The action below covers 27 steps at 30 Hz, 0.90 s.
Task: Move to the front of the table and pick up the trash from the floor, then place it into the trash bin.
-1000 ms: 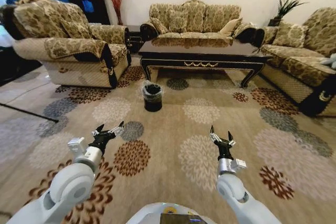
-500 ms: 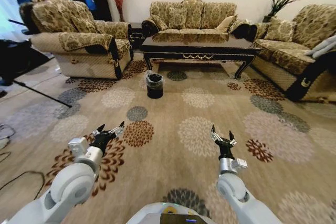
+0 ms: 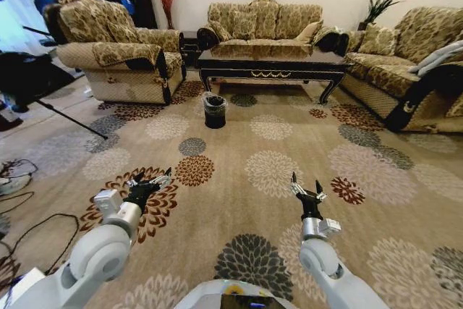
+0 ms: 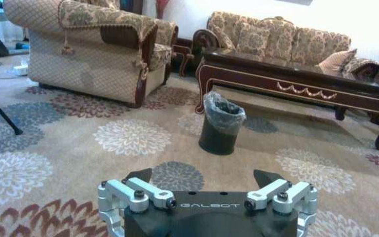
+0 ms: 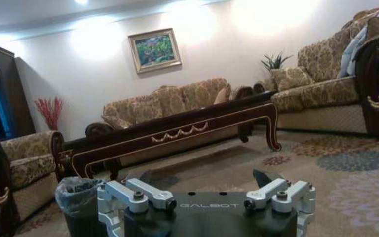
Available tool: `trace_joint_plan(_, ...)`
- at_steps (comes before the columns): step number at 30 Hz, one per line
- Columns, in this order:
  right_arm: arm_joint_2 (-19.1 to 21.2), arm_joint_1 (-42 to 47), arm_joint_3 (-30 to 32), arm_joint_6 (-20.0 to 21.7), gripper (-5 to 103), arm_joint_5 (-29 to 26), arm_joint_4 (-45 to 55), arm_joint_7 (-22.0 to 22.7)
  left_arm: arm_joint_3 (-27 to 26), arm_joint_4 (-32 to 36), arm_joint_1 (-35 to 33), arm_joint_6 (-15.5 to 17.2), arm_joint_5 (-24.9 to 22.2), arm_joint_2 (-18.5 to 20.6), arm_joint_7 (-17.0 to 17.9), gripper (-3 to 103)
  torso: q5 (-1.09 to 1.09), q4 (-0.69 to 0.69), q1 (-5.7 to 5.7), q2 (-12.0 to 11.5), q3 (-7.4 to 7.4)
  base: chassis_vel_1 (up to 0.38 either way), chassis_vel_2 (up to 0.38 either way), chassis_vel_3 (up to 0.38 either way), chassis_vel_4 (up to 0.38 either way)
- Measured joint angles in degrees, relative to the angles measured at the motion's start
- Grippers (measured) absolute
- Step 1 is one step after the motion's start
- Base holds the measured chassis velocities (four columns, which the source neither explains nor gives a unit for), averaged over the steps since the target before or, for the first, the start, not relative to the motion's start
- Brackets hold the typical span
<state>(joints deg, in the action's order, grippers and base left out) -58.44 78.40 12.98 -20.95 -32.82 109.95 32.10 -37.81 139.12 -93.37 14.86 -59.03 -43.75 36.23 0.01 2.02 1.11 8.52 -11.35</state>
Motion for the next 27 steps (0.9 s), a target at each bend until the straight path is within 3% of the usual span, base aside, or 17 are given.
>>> trace_joint_plan(27,0.0,-0.01,-0.04,0.01,100,-0.07,-0.03,0.01,0.0,0.0,-0.02,-0.01,-0.03,0.0,0.01,100,-0.01,0.0,-0.04,0.0,0.03,0.0,0.0,0.0,0.0)
